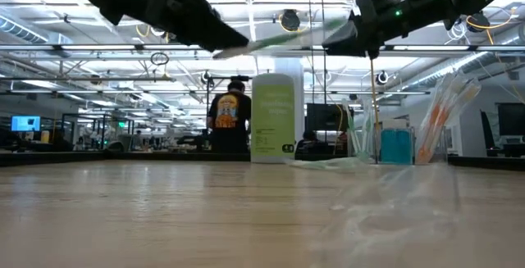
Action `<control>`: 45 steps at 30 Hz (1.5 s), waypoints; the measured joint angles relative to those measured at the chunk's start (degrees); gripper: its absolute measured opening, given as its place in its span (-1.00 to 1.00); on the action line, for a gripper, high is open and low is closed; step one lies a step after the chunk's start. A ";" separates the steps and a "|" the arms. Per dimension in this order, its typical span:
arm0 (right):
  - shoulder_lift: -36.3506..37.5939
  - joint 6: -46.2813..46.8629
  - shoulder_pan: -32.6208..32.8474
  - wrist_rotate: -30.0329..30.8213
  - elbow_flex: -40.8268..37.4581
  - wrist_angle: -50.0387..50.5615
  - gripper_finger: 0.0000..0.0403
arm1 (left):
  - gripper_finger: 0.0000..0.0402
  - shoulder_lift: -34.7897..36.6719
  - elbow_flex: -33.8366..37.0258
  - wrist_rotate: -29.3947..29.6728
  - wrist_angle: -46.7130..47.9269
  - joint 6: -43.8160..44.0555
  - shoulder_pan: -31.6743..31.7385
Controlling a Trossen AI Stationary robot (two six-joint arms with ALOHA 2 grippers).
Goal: Pick & Place toothbrushing station
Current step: Put the green toothbrush into the transparent organizer
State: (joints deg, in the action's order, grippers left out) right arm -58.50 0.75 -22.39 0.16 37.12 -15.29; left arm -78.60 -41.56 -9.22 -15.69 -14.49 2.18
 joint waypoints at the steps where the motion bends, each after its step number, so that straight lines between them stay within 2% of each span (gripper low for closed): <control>1: 0.00 0.01 0.00 0.01 0.00 0.22 -0.07 | -0.96 0.30 0.00 0.29 -0.74 -0.92 -0.14; 8: -0.32 -0.01 -0.04 7.24 0.00 8.05 -0.07 | -0.99 2.19 -0.04 0.25 -9.47 -6.79 0.92; 12: -0.42 -0.16 0.04 7.11 -0.02 8.39 -0.07 | -1.00 2.08 -0.04 -0.10 -10.83 -7.06 3.98; 15: -0.44 -1.53 0.13 2.04 -0.02 8.84 -0.07 | -0.98 1.31 -0.04 -1.53 -6.35 -3.31 6.13; 19: -1.58 -3.78 1.77 -8.81 -0.02 9.35 -0.07 | -0.99 -1.52 -0.04 -9.05 0.76 1.71 5.99; 23: -5.34 -4.90 4.56 -9.25 -0.02 9.16 -0.05 | -0.96 -5.88 -0.04 -6.69 2.69 5.75 3.70; 28: -10.25 -8.32 5.72 -9.32 -0.02 7.44 -0.03 | -0.84 -12.12 -0.07 -5.81 0.95 10.83 0.76; 33: -10.86 -8.98 5.64 -9.25 -0.02 3.32 -0.04 | -0.73 -18.22 -0.07 -3.98 -3.37 17.52 -2.94; 38: -9.76 -8.99 5.64 -9.24 -0.02 0.38 -0.04 | -0.46 -23.39 -0.11 -2.10 -10.84 23.84 -5.38; 40: -9.77 -8.98 5.64 -9.24 -0.02 -0.92 -0.04 | -0.32 -24.22 -0.48 -3.06 -14.41 24.11 -6.57; 42: -9.75 -8.98 5.64 -9.24 -0.02 -1.35 -0.04 | -0.21 -24.18 -1.47 -6.39 -16.27 23.82 -7.89; 45: -9.75 -8.47 5.64 -9.27 -0.02 -1.26 -0.05 | -0.11 -24.66 -3.86 -9.34 -13.32 22.13 -10.22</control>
State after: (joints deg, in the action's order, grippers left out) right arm -68.25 -7.72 -16.75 -9.10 37.10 -16.56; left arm -103.25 -45.42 -18.56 -29.01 7.64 -8.05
